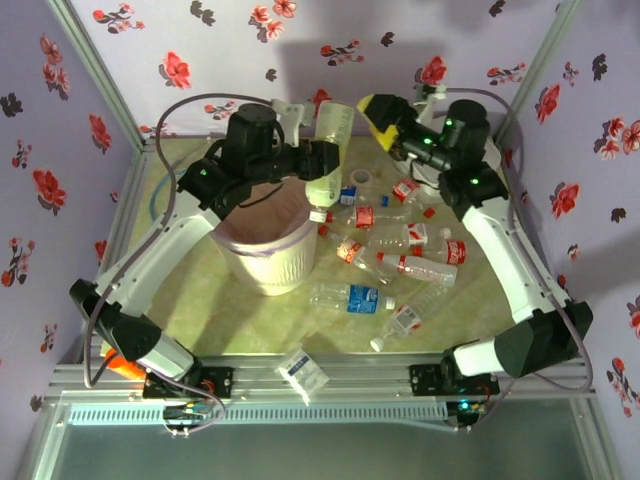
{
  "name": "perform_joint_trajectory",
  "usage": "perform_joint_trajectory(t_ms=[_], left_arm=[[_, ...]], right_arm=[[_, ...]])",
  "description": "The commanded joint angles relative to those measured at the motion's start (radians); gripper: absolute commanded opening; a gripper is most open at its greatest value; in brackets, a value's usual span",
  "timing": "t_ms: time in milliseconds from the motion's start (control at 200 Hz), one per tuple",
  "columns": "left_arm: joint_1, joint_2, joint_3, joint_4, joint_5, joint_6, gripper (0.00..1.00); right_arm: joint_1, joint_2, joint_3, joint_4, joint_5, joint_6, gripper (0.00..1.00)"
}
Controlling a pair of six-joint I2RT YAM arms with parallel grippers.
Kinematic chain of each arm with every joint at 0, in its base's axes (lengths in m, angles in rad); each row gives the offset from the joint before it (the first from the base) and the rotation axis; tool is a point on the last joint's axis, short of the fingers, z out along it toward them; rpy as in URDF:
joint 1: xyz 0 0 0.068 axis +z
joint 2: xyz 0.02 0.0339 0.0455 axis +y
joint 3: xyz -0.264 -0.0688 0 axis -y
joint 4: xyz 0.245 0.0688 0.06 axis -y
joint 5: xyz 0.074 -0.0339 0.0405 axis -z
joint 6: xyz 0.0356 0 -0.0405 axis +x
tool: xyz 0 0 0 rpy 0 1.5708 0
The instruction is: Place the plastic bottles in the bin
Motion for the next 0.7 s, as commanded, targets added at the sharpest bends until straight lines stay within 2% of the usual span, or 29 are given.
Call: perform_joint_trajectory(t_ms=[0,100,185,245,380,580,695], left_arm=[[0.034,-0.049,0.058,-0.060,-0.030,0.063,0.43],[0.066,-0.065,0.094,-0.138,-0.050,0.109,0.42],[0.084,-0.082,0.136,-0.238,-0.126,0.178,0.39],[0.092,-0.086,0.171,-0.325,-0.193,0.238,0.33],[0.094,-0.055,0.211,-0.519,-0.371,0.337,0.19],[0.076,-0.010,0.113,-0.617,-0.447,0.417,0.03],[0.049,-0.011,0.035,-0.621,-0.479,0.477,0.00]], right_arm=[[-0.090,-0.084,-0.039,-0.105,0.060,-0.066,0.99],[-0.168,-0.147,-0.118,-0.121,0.074,-0.073,0.99],[-0.215,-0.190,-0.166,-0.210,0.102,-0.130,0.99],[-0.239,-0.219,-0.192,-0.302,0.138,-0.191,0.99],[-0.253,-0.278,-0.211,-0.544,0.317,-0.335,0.99],[-0.253,-0.358,-0.281,-0.724,0.488,-0.427,0.99],[-0.253,-0.377,-0.315,-0.768,0.534,-0.451,0.99]])
